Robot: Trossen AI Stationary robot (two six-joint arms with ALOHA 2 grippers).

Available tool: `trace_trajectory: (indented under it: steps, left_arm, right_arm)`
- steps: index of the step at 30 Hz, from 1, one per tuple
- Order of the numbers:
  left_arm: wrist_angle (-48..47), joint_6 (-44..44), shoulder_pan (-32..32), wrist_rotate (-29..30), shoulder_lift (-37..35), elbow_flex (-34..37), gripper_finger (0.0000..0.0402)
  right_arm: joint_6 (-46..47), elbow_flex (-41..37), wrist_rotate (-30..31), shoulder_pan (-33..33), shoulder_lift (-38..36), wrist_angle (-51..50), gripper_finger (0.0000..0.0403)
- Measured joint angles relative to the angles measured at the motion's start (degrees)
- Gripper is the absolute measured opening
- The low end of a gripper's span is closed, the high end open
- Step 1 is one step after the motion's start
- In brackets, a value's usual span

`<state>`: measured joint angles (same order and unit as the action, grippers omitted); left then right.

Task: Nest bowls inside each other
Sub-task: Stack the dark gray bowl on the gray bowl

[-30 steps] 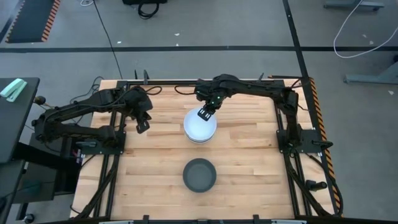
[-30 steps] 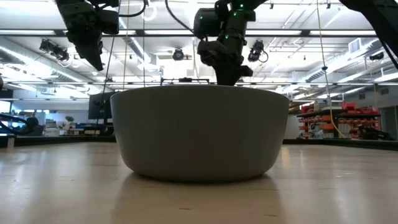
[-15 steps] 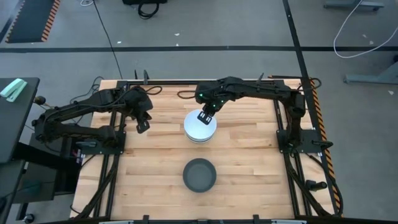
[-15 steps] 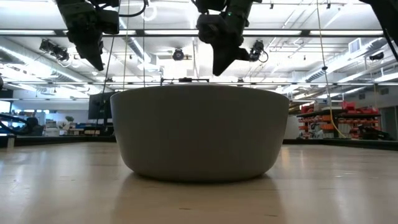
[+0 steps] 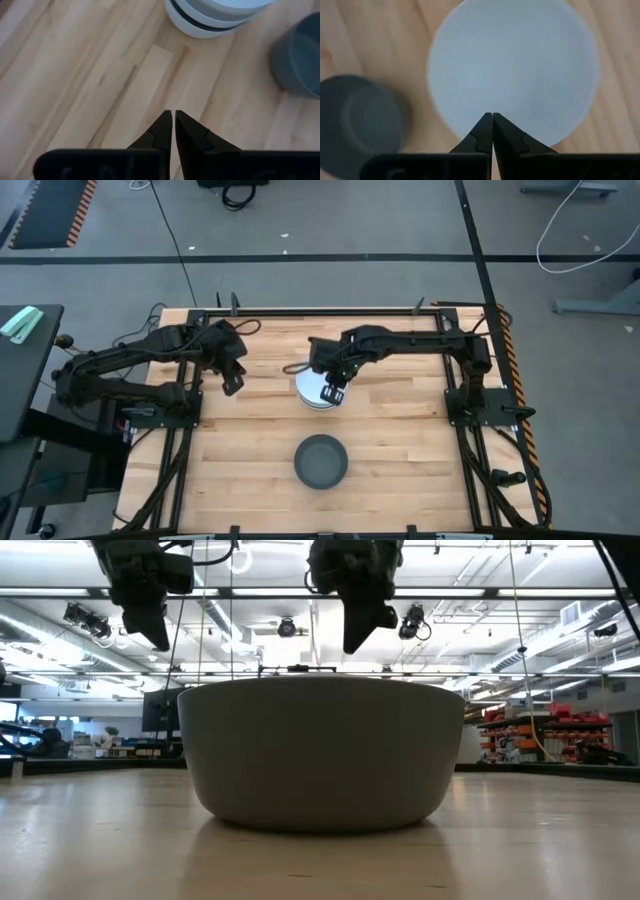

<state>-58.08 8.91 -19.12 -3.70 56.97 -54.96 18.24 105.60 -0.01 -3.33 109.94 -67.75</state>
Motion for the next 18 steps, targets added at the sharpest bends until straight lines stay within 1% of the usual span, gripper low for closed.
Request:
trace_trajectory:
  steps: [3, 10, 18]
  left_arm:
    - [0.0, 2.1, 2.6, -0.1, 0.0, 0.0, 0.003]
    - [0.0, 5.2, 8.6, -0.1, 0.0, 0.0, 0.0021]
    - [2.5, 5.2, 11.3, 0.1, 0.0, 0.0, 0.003]
  right_arm:
    - [1.2, 0.0, 0.0, 2.4, -0.1, -0.5, 0.0018]
    - [9.8, 0.0, 0.0, 9.7, -0.3, -2.9, 0.0018]
    - [15.6, 0.0, -0.1, 18.3, -0.3, -3.1, 0.0042]
